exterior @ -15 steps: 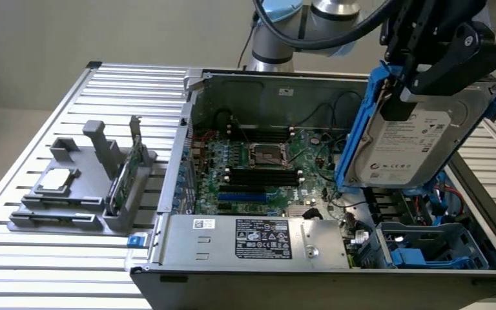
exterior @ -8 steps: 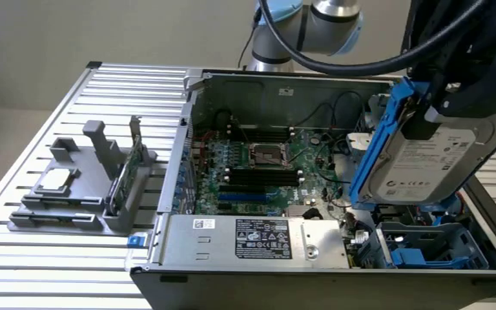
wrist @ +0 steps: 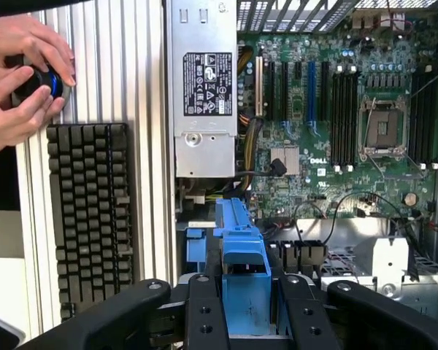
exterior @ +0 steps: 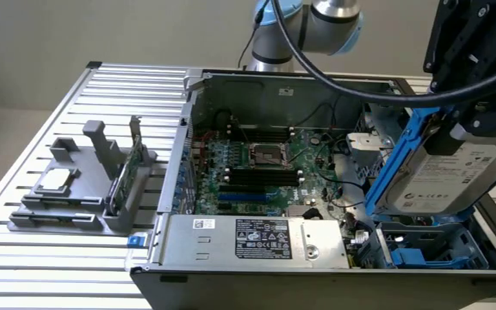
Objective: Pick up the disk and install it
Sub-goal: 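Pick up the disk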
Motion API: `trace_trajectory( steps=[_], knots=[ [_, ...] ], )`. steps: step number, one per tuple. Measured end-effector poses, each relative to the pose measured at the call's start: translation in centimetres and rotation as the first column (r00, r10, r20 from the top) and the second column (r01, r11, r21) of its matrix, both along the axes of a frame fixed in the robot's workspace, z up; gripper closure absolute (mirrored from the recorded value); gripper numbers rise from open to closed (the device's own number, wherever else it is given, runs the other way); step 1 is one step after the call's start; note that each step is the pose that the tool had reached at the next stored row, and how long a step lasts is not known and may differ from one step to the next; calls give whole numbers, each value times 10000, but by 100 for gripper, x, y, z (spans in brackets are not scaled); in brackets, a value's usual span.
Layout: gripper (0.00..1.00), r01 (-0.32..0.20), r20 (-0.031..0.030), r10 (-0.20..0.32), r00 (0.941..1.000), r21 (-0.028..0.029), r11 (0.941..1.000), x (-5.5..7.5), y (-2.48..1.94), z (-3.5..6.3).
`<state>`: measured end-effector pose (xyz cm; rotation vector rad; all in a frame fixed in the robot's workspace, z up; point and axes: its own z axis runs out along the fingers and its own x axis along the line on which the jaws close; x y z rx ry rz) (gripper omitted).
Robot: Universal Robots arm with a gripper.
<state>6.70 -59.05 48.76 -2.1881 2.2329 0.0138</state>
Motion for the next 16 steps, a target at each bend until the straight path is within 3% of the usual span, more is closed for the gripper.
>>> trace_trajectory(
  steps=[7, 16],
  knots=[
    [67, 1, 1, -1, 10000, 40, 10000, 269, -68, -98],
    [67, -2, 0, 2, 10000, 62, 10000, 346, -73, -258]
  ],
)
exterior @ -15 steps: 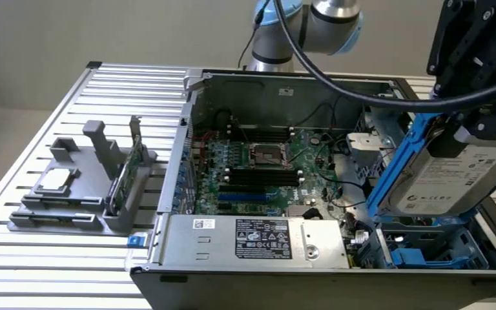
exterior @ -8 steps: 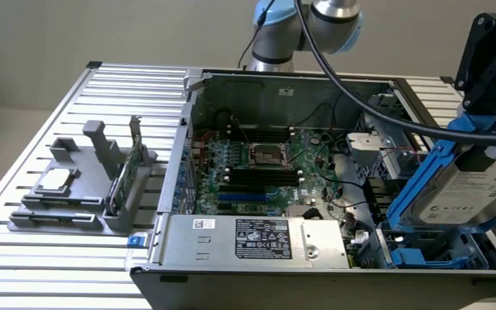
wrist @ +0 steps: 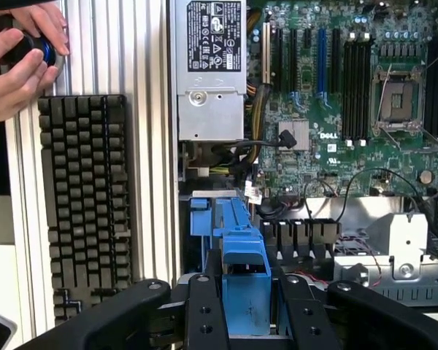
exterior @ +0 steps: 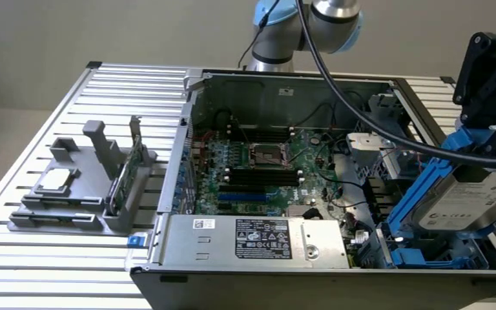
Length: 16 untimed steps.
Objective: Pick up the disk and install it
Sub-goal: 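Pick up the disk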
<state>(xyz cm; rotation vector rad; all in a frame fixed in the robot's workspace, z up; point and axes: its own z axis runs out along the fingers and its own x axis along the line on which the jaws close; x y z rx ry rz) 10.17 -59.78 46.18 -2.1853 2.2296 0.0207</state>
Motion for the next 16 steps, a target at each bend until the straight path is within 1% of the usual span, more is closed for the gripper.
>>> trace_trajectory(
  steps=[2, 4, 5, 7, 9, 11, 12, 13, 16],
  knots=[
    [67, -7, 0, 7, 10000, 8, 10000, 15, 0, -29],
    [67, -18, 0, 18, 10000, 41, 10000, 23, 0, -49],
    [67, -22, -2, 22, 10000, 74, 10000, 27, -1, -53],
    [67, -37, -6, 38, 10000, 157, 9999, 30, -2, -65],
    [67, -60, -19, 61, 10000, 215, 9998, 35, -6, -78],
    [67, -67, -42, 69, 10000, 274, 9996, 41, -21, -91],
    [67, -67, -54, 69, 10000, 291, 9996, 42, -28, -94],
    [67, -66, -65, 68, 10000, 297, 9995, 42, -37, -95],
    [67, -67, -106, 70, 9999, 304, 9995, 46, -63, -100]
  ],
)
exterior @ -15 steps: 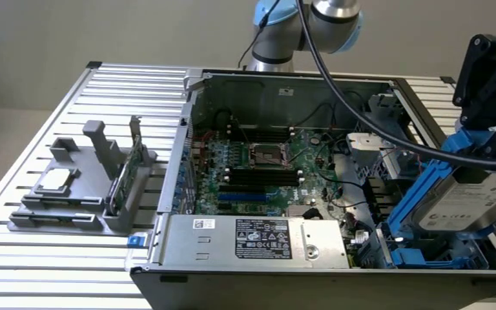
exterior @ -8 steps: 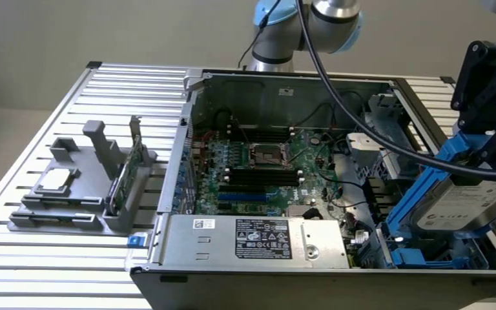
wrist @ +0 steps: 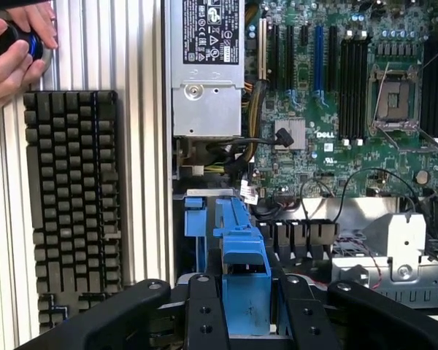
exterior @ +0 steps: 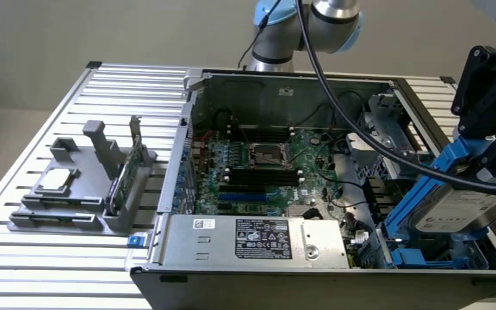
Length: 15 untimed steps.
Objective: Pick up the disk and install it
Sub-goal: 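Pick up the disk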
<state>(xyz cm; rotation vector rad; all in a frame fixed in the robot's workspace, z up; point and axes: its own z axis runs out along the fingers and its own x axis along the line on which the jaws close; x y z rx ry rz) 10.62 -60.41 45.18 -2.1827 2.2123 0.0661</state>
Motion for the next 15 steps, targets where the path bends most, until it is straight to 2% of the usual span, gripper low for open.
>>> trace_trajectory(
  steps=[15],
  knots=[
    [67, -90, -33, 90, 10000, 10, 10000, 20, -19, -78]
  ],
)
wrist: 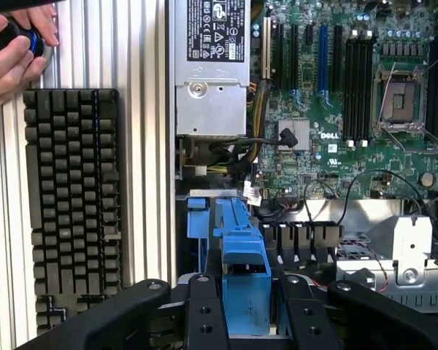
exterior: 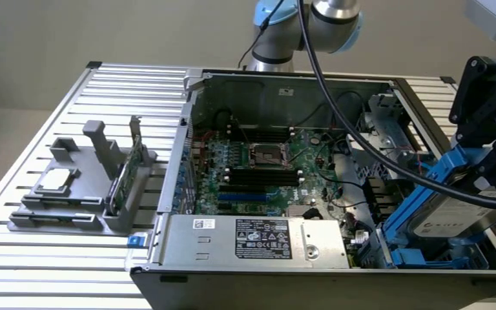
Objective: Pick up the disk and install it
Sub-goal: 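Pick up the disk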
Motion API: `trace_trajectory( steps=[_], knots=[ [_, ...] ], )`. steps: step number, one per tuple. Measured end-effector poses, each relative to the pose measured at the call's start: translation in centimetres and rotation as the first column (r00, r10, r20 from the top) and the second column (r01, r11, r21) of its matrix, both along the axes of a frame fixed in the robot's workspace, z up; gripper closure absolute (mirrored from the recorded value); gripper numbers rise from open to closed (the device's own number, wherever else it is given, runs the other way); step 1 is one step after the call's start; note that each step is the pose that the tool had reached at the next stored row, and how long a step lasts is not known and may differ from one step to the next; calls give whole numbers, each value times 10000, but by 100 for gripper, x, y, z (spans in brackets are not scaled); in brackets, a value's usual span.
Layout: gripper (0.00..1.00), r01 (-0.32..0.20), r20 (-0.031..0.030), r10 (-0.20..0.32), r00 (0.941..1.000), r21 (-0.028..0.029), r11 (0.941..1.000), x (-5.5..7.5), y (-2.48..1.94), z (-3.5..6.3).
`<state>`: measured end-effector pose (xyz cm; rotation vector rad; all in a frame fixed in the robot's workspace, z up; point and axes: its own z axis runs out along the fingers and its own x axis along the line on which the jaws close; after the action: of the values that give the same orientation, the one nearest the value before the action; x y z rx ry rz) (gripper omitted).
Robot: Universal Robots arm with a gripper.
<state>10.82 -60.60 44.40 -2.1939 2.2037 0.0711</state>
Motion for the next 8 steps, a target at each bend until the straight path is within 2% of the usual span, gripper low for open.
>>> trace_trajectory(
  steps=[8],
  knots=[
    [67, -83, -38, 83, 10000, 39, 10000, 16, -6, -47]
  ],
)
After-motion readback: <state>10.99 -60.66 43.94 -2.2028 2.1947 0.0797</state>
